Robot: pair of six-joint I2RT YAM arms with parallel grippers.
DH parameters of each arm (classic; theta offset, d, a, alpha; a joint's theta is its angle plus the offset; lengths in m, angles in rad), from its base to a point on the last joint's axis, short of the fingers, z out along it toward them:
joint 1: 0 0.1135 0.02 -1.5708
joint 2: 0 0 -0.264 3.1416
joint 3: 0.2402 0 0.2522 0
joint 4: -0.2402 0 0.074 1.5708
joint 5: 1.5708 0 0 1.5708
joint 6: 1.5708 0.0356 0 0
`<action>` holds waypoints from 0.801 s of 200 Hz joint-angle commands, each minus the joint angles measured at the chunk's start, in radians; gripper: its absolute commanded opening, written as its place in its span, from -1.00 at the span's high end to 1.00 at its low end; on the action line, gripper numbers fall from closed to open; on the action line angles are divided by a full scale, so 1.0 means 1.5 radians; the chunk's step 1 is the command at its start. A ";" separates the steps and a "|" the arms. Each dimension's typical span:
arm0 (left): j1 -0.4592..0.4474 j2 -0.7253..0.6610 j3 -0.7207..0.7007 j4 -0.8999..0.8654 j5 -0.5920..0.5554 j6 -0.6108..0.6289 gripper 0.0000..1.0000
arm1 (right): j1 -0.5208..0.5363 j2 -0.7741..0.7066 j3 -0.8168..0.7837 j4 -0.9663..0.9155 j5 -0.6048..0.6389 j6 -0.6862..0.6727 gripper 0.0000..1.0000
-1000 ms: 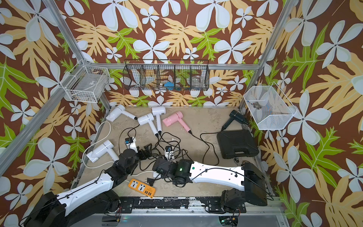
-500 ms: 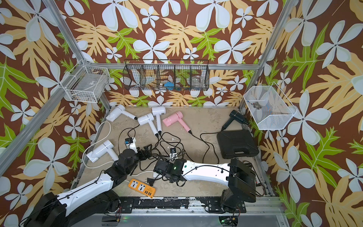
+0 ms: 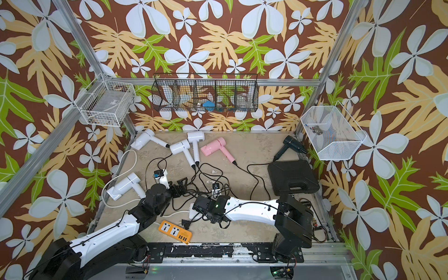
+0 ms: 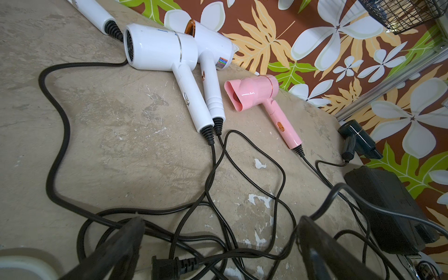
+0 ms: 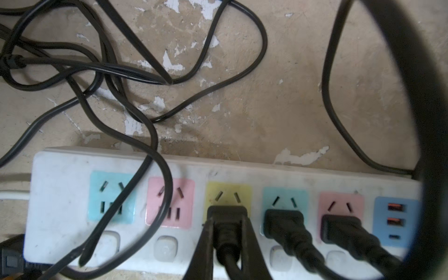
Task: Charge the blow dryers
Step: Insert the plug into the socket.
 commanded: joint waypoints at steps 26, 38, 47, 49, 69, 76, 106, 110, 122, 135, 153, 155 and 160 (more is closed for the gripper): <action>0.001 0.001 -0.002 0.017 0.009 0.005 -0.99 | 0.001 0.002 -0.025 0.016 -0.011 -0.005 1.00; 0.002 0.002 -0.002 0.018 0.010 0.005 -0.99 | 0.000 0.004 -0.033 0.023 -0.018 -0.006 1.00; 0.001 0.003 -0.003 0.018 0.010 0.004 -0.99 | 0.000 0.007 -0.035 0.031 -0.026 -0.009 1.00; 0.002 0.004 -0.002 0.018 0.010 0.004 -0.99 | 0.000 0.009 -0.035 0.031 -0.028 -0.009 1.00; 0.002 0.006 -0.002 0.019 0.011 0.004 -0.99 | 0.001 0.023 -0.036 0.035 -0.046 -0.016 1.00; 0.002 0.007 -0.002 0.020 0.012 0.005 -0.99 | 0.000 0.029 -0.036 0.035 -0.053 -0.017 1.00; 0.002 0.009 -0.002 0.021 0.013 0.004 -0.99 | 0.000 0.049 -0.035 0.036 -0.085 -0.020 1.00; 0.002 0.010 -0.001 0.021 0.013 0.004 -0.99 | -0.001 0.051 -0.038 0.037 -0.091 -0.021 1.00; 0.002 0.010 -0.002 0.021 0.013 0.004 -0.99 | -0.007 0.056 -0.051 0.052 -0.111 -0.021 1.00; 0.002 0.010 -0.002 0.022 0.014 0.005 -0.98 | -0.016 0.055 -0.078 0.073 -0.128 -0.020 1.00; 0.002 0.011 -0.002 0.023 0.014 0.004 -0.98 | -0.025 0.048 -0.106 0.088 -0.140 -0.018 1.00; 0.002 0.012 -0.002 0.023 0.015 0.004 -0.98 | -0.027 0.046 -0.107 0.087 -0.140 -0.019 1.00; 0.002 0.013 -0.002 0.023 0.015 0.004 -0.98 | -0.028 0.045 -0.106 0.083 -0.138 -0.020 1.00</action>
